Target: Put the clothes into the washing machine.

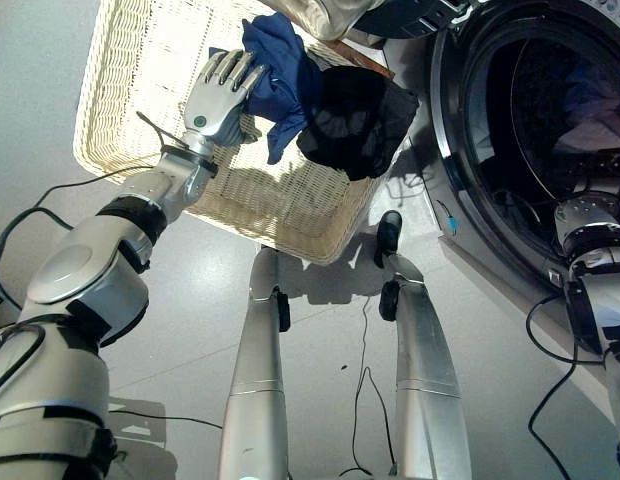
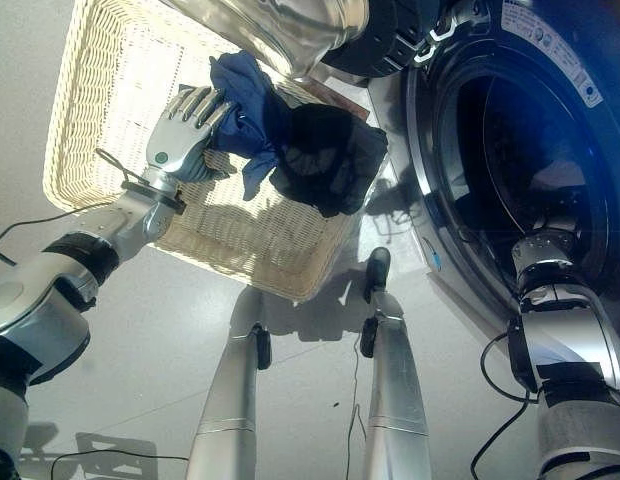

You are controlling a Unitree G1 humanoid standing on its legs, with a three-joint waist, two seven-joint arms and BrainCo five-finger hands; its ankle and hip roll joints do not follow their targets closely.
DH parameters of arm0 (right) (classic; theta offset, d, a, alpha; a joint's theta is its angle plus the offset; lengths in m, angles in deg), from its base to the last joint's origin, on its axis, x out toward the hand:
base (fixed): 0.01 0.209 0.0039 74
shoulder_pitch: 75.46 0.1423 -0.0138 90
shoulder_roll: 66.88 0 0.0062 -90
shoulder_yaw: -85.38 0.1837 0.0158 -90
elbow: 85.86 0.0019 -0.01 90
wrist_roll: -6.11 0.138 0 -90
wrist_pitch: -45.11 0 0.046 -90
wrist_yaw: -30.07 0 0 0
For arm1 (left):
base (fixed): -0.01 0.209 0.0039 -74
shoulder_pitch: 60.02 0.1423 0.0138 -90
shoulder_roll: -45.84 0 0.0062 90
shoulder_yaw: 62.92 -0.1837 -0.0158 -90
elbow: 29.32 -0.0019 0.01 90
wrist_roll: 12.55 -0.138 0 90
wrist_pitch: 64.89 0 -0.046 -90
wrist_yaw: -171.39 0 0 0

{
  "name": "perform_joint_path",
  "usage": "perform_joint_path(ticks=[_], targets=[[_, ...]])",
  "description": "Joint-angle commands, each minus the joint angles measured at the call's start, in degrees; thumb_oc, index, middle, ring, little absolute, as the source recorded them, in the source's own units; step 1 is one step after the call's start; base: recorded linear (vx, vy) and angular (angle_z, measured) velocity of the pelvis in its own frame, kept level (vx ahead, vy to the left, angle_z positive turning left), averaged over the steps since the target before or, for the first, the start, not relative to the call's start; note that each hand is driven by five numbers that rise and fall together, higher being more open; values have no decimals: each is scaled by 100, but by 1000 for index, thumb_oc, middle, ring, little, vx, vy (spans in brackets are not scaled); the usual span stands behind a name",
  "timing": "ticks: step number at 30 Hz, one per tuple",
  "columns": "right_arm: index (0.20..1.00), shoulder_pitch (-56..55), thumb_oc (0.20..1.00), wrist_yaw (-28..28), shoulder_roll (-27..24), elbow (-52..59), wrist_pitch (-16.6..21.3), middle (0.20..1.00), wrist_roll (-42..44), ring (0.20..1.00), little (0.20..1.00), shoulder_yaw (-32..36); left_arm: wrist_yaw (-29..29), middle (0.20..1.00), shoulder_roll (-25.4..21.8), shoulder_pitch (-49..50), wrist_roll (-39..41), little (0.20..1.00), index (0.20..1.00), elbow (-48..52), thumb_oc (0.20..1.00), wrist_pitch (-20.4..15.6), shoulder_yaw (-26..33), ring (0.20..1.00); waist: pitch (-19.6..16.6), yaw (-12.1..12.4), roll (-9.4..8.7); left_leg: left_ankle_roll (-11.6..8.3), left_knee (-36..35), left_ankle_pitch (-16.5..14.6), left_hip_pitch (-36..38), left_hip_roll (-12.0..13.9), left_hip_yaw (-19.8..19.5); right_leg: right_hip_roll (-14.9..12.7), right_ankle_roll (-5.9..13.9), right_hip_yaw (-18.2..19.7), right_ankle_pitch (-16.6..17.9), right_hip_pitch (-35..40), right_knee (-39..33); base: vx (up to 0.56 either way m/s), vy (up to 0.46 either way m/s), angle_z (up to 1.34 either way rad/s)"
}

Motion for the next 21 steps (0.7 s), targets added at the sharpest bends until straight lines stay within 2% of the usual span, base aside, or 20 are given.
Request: perform_joint_path(ticks=[1,10,17,18,19,20,21], targets=[[1000,353,1000,-132,-895,40,82,1000,-299,1000,1000,-379,-5,1000,143,-567,-269,1000,1000,-281,1000,49,-37,1000,-121,20,-175,46,761,-893,49,-217,186,531,265,-297,1072,483,-1403,0,0,0],[1000,408,1000,-3,-731,-62,95,1000,-320,1000,1000,-515,657,1000,249,-848,-390,1000,1000,-535,1000,534,-61,1000,-121,-20,-241,7,733,-950,24,-165,177,583,268,-250,1006,468,-1411,0,0,0],[1000,505,1000,56,-571,20,83,1000,-458,1000,1000,-593,20,1000,341,-917,-482,1000,1000,-695,1000,426,-61,1000,-121,-46,-319,0,686,-908,7,-162,162,589,281,-264,1091,480,-1506,-1,-4,0],[1000,539,1000,86,-540,26,59,1000,-519,1000,1000,-669,-137,282,374,-913,-493,282,282,-733,282,421,-96,282,-121,-54,-330,-7,693,-957,53,-144,173,602,286,-253,1047,523,-1497,0,0,0],[1000,539,1000,86,-540,26,59,1000,-519,1000,1000,-669,-137,282,374,-913,-493,282,282,-733,282,421,-96,282,-121,-54,-330,-7,693,-957,53,-144,173,602,286,-253,1047,523,-1497,0,0,0],[1000,566,1000,96,-544,29,53,1000,-526,1000,1000,-668,-154,200,369,-940,-495,200,200,-742,200,414,-101,200,-121,-61,-333,-3,678,-900,8,-149,178,597,279,-255,1099,481,-1517,0,0,0],[1000,608,1000,193,-536,22,15,1000,-583,1000,1000,-728,-327,200,379,-963,-421,200,200,-759,200,387,-145,200,-121,-68,-335,-8,682,-894,-4,-150,178,602,275,-242,1107,472,-1524,0,0,0]])
